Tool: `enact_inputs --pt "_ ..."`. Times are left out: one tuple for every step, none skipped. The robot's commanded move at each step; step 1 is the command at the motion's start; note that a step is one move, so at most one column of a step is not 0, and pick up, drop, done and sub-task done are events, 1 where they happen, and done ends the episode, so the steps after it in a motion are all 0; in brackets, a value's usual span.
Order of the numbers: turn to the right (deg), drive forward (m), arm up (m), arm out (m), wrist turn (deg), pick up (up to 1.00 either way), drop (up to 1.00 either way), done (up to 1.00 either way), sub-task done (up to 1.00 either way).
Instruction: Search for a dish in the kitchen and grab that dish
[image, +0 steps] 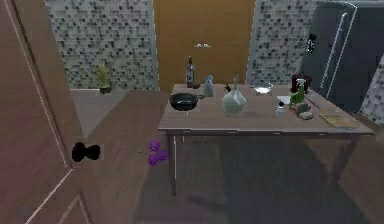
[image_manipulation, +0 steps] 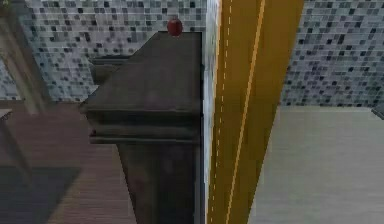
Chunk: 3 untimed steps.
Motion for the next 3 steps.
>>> enact_inputs --pt "24.0 0.0 0.0 0.0 0.0 0.0 0.0 0.0 0.0" --pt "0.0 0.8 0.0 0.0 0.0 0.0 0.0 0.0 0.0" --pt "45.0 0.0 0.0 0.0 0.0 0.0 0.0 0.0 0.0"
